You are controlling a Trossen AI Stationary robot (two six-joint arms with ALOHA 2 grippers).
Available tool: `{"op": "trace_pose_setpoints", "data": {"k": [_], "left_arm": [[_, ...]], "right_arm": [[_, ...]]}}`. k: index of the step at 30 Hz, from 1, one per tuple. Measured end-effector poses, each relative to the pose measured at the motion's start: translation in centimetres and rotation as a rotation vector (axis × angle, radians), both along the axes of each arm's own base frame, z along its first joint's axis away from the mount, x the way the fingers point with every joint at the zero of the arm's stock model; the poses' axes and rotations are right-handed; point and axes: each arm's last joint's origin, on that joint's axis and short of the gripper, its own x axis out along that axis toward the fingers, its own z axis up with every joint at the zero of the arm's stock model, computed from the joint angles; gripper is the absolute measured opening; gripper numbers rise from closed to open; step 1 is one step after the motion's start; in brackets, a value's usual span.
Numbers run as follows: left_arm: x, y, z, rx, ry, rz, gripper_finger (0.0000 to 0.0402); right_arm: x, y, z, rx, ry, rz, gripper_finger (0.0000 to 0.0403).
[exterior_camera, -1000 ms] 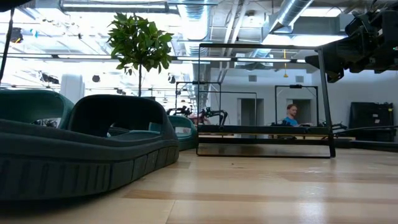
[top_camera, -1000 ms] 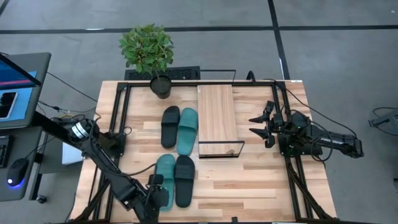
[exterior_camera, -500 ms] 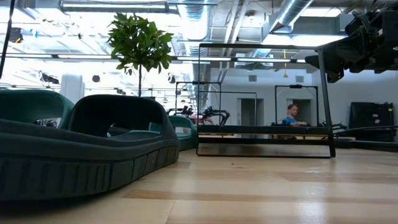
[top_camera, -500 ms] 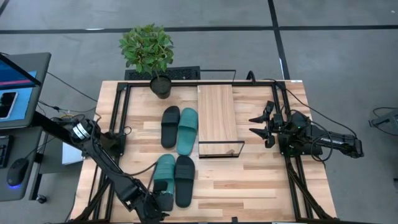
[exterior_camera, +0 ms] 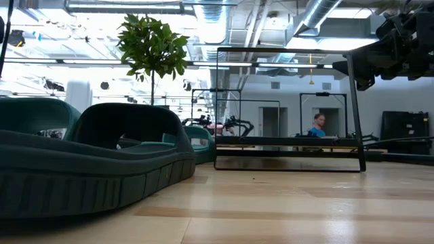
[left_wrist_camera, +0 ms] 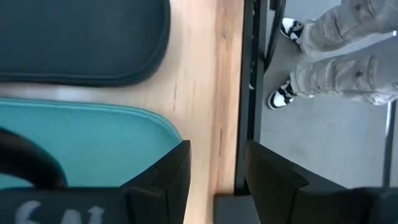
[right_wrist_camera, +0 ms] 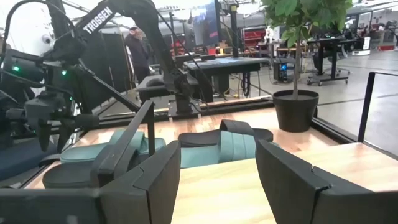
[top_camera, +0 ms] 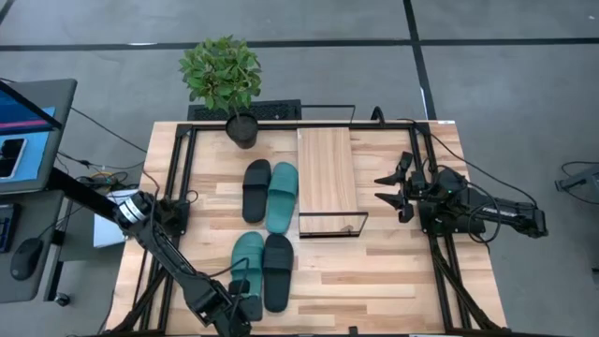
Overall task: Pick and place slides into the shelf
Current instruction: Put the bottom green slide on the shelf
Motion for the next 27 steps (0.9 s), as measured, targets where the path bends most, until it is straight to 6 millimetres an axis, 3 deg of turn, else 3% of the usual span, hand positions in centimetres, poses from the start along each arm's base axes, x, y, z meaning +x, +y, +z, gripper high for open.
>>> {"op": "trace_pose_setpoints", "data": {"k": [27], "left_arm": [[-0.80,0.76,-0.43,0.078,0.093,0.016,0.0135]], "right_arm": [[0.00,0.00,0.00,0.000,0.000,0.000,0.0201]]}}
